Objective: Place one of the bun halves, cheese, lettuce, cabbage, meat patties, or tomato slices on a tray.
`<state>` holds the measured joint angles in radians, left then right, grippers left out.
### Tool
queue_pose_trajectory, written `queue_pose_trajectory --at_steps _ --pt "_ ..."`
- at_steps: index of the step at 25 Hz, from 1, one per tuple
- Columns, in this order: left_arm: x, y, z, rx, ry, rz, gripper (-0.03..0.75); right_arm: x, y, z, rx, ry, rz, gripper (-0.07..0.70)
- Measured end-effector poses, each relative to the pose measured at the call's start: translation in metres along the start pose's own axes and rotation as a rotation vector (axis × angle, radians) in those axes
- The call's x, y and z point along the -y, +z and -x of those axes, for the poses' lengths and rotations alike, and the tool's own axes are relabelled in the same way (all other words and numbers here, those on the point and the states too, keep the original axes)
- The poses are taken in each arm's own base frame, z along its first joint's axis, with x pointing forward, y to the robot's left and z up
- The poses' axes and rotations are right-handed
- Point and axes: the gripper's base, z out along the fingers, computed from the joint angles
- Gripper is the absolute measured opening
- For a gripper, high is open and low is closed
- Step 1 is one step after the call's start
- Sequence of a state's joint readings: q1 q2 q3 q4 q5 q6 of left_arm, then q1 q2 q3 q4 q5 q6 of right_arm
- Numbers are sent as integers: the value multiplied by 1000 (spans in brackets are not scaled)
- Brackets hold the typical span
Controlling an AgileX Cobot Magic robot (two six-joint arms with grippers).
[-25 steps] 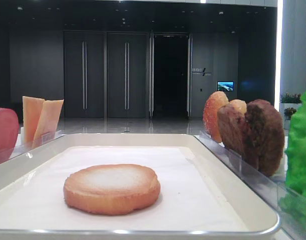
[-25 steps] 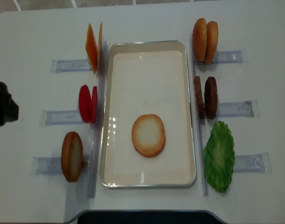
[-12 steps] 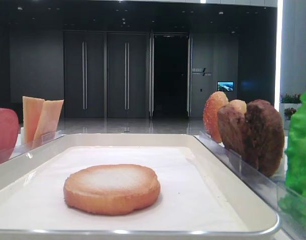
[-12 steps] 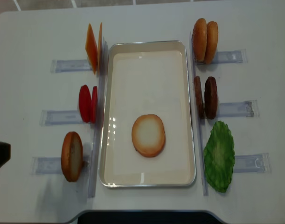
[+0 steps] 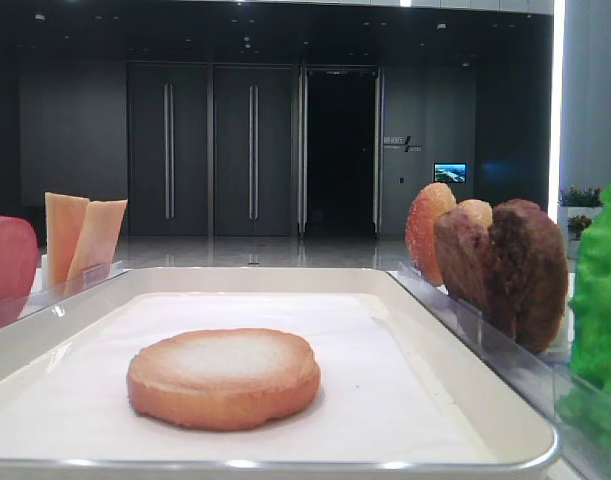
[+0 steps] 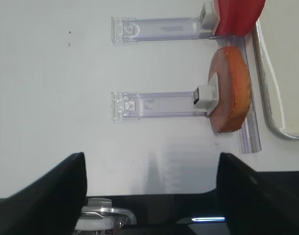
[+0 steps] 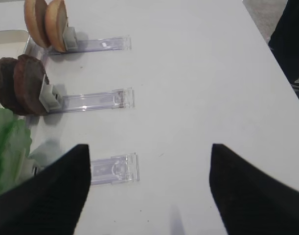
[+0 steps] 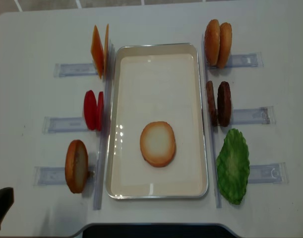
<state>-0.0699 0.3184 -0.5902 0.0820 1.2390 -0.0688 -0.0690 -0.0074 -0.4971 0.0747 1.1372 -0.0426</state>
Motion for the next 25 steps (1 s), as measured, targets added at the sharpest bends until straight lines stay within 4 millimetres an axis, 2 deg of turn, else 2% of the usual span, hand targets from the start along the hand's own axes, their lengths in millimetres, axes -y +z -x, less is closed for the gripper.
queue_pose_trajectory --at_steps 10,15,25 --pt "0 -5 -20 167 46 -21 631 0 0 0 0 0 0 514" --pt "1 2 -26 183 64 -26 631 0 0 0 0 0 0 514" --pt "2 6 -26 215 84 -30 631 0 0 0 0 0 0 514"
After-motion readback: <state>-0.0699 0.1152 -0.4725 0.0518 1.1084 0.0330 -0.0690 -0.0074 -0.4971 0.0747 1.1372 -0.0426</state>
